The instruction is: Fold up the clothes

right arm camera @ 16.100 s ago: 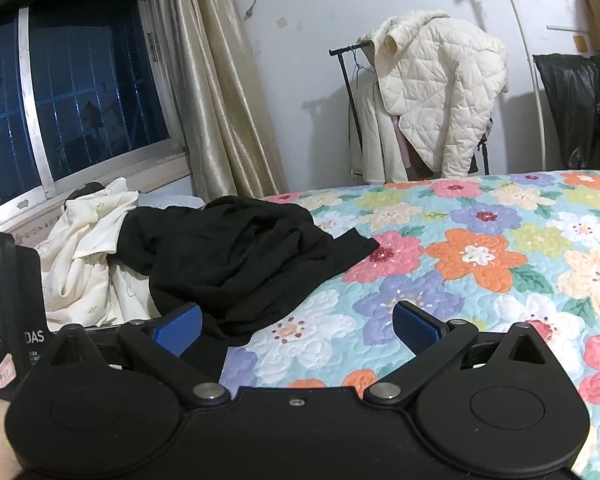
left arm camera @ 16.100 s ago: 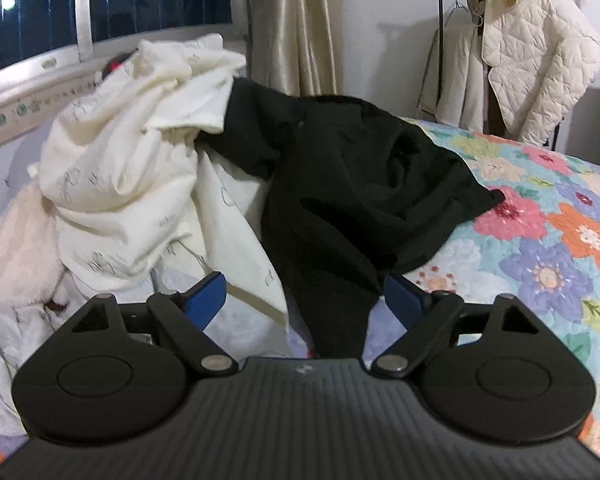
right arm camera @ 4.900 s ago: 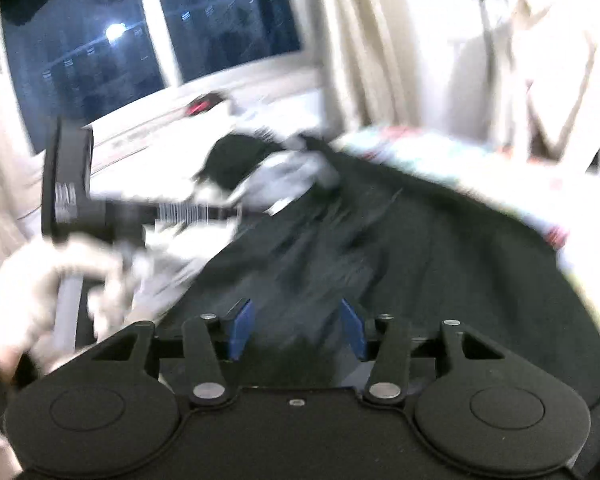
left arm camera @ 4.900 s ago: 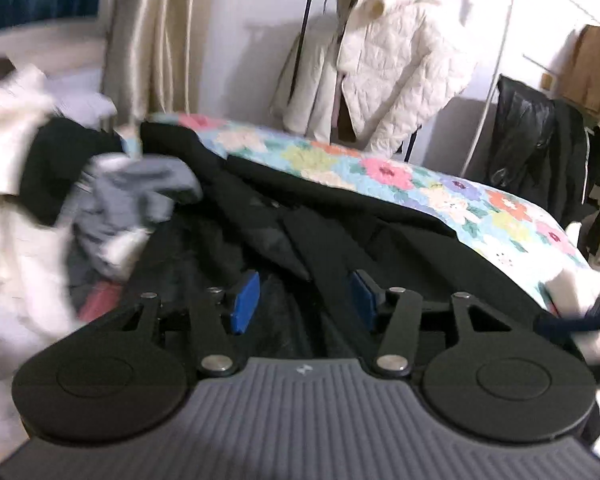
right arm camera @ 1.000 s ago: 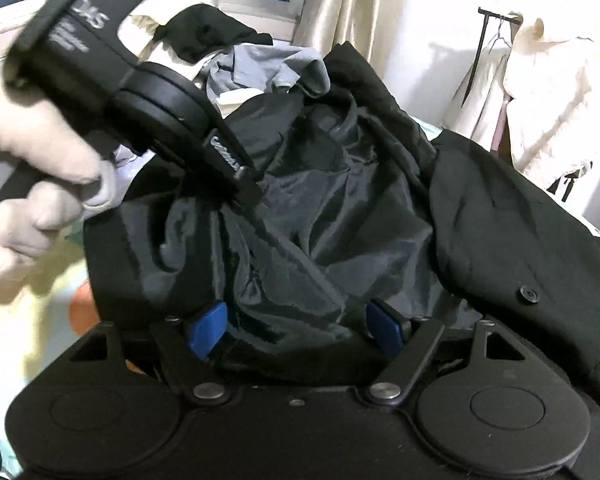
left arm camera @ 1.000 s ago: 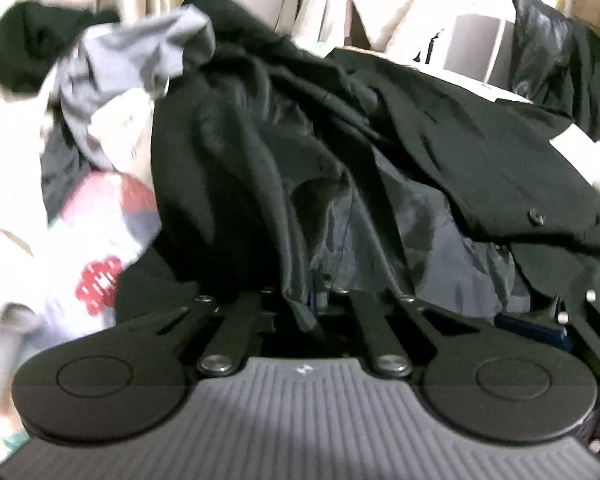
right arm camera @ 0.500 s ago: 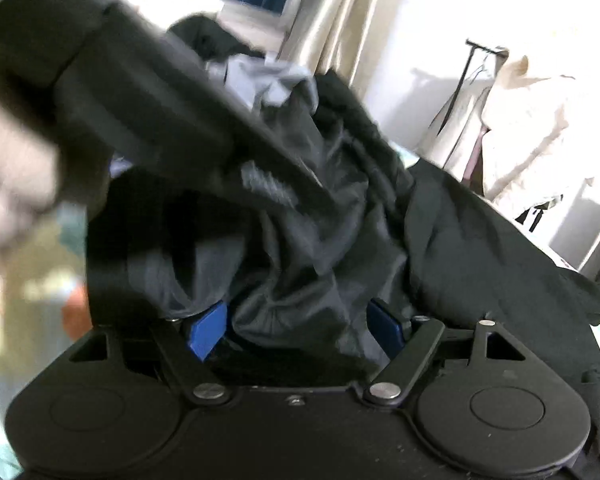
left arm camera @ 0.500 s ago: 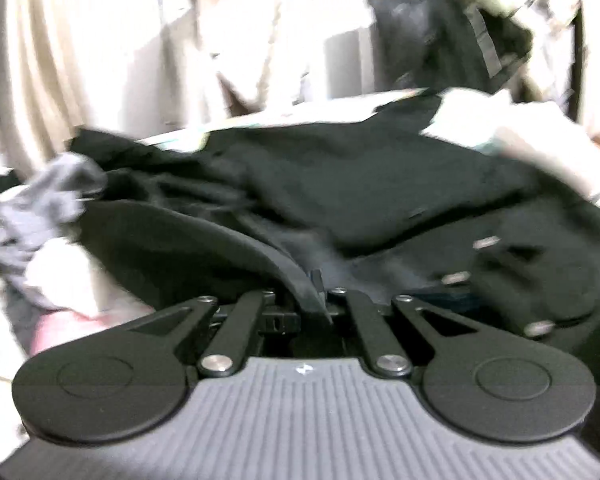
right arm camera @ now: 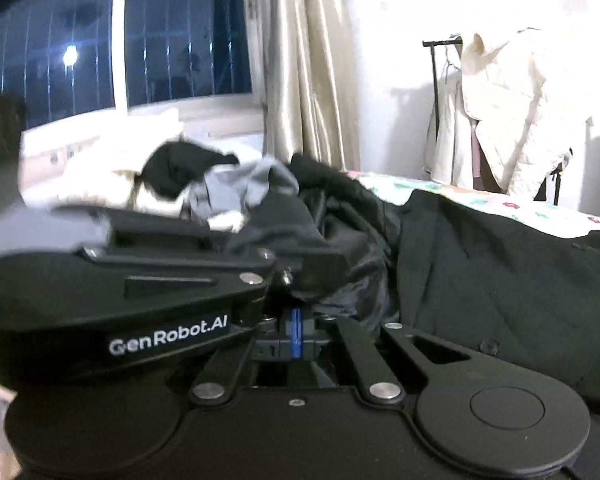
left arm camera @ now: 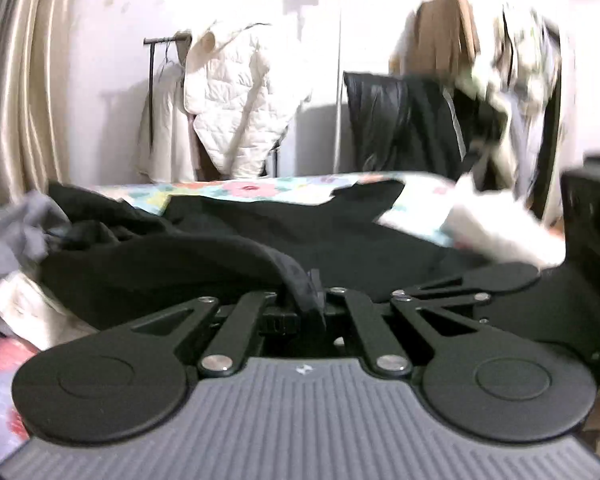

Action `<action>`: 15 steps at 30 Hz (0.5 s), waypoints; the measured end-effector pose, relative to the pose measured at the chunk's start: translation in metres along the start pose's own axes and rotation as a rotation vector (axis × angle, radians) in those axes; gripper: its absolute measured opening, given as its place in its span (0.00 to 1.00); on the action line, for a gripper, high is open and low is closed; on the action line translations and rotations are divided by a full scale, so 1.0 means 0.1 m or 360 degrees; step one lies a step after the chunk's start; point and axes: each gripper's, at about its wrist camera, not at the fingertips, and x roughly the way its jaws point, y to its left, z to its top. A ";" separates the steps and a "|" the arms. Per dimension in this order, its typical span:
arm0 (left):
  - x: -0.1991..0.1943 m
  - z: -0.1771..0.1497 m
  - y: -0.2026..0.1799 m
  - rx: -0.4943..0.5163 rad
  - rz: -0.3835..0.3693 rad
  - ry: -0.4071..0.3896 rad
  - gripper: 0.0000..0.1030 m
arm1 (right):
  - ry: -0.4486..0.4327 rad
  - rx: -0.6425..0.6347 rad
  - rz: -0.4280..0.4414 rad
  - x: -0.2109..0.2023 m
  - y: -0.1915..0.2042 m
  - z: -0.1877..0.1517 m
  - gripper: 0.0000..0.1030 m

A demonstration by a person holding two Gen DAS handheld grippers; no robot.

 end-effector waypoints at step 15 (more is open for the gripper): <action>0.46 -0.10 -0.50 0.0098 -0.0029 0.0379 0.08 | 0.0321 0.0240 -0.0302 -0.19 -0.65 -0.37 0.00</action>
